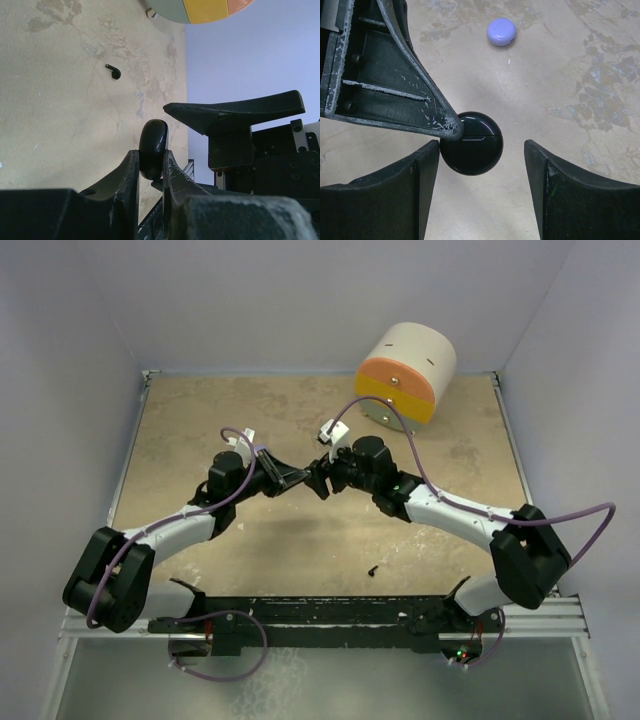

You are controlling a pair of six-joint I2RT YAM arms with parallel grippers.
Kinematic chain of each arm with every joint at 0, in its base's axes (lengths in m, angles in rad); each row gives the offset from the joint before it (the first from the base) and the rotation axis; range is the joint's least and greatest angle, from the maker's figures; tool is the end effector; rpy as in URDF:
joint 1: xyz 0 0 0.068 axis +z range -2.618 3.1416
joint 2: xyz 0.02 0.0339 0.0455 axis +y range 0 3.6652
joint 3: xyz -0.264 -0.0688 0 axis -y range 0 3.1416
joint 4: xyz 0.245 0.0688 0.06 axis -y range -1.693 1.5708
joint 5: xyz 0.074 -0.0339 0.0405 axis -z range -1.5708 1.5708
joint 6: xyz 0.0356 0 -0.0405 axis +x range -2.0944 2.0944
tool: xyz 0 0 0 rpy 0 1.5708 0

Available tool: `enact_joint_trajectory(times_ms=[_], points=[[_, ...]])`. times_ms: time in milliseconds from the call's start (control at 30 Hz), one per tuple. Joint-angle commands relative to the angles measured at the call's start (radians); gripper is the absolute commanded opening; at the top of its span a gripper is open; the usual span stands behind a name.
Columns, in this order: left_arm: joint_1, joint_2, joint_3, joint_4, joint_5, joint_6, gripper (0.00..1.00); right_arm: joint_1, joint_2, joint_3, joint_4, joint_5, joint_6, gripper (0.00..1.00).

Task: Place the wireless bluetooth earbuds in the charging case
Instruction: Pick up the charging case at the center of the board.

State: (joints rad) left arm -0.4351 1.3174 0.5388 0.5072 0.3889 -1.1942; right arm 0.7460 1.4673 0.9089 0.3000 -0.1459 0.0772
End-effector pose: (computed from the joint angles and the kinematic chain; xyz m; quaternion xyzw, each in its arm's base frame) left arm 0.2422 -0.1275 0.2111 -0.1809 0.7690 -0.5374 0.2953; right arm 0.2446 0.2331 0.2693 -0.3014 0.7318 0.2964 0.5346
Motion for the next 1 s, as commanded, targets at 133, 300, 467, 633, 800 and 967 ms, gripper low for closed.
enact_joint_trajectory(times_ms=[133,300,467,633,800,967], points=[[-0.007,-0.036,0.041,0.055,0.018,-0.01,0.0,0.002,-0.002,0.031,0.042,-0.035,0.0,0.71],[-0.006,-0.039,0.043,0.057,0.018,-0.012,0.0,0.001,0.004,0.021,0.05,-0.038,0.008,0.71],[-0.005,-0.043,0.043,0.057,0.02,-0.013,0.0,0.002,0.013,0.017,0.058,-0.049,0.011,0.74],[-0.006,-0.048,0.047,0.057,0.022,-0.015,0.0,0.003,0.024,0.015,0.058,-0.052,0.016,0.75],[-0.006,-0.049,0.049,0.053,0.024,-0.014,0.0,0.002,0.017,0.013,0.044,-0.061,0.021,0.63],[-0.006,-0.045,0.049,0.054,0.023,-0.013,0.0,0.003,0.011,0.013,0.036,-0.064,0.022,0.5]])
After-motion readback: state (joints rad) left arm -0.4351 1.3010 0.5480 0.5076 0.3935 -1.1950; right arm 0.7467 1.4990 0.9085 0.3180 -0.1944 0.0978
